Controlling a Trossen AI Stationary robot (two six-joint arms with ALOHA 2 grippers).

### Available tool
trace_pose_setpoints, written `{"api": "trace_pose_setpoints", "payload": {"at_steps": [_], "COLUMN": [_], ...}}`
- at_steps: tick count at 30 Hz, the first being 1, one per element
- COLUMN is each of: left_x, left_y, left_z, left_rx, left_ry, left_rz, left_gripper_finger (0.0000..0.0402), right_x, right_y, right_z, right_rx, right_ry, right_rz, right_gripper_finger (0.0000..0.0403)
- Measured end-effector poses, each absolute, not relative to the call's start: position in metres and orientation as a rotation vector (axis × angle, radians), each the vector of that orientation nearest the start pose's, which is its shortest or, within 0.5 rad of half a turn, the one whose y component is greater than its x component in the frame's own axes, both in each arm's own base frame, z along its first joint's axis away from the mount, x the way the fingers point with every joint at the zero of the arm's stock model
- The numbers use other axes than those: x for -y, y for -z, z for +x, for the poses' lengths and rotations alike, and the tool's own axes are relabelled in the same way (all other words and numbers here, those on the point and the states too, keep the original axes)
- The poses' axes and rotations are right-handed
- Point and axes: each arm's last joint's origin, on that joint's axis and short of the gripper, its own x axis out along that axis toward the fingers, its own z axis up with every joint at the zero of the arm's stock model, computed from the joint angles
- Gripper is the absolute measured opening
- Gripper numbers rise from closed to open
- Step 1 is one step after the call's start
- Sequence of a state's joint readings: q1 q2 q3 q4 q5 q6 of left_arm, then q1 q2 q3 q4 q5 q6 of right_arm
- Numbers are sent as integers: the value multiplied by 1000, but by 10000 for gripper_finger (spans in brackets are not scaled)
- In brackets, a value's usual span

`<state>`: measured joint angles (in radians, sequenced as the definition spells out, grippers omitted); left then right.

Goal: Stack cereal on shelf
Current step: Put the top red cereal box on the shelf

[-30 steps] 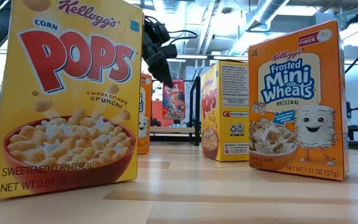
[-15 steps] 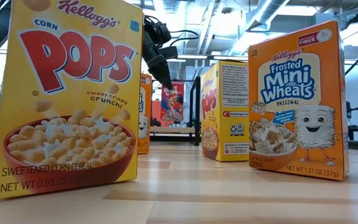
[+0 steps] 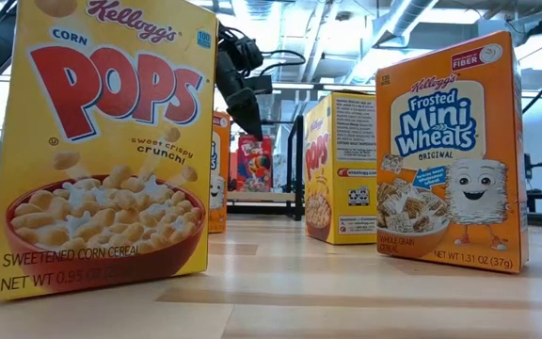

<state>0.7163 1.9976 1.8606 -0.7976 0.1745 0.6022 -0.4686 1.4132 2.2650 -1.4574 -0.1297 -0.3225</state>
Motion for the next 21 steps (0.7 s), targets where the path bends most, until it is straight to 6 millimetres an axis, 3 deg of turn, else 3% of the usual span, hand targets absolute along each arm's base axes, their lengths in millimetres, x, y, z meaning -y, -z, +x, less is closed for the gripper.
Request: {"api": "trace_pose_setpoints", "payload": {"at_steps": [21], "left_x": [-275], "left_y": [-294], "left_z": [344], "left_rx": [-927], "left_ry": [-227], "left_rz": [151], "left_gripper_finger": [187], "right_x": [75], "right_y": [-533], "right_z": [157], "right_rx": [-627], "right_ry": [230], "right_rz": [-130], "right_gripper_finger": [232]}}
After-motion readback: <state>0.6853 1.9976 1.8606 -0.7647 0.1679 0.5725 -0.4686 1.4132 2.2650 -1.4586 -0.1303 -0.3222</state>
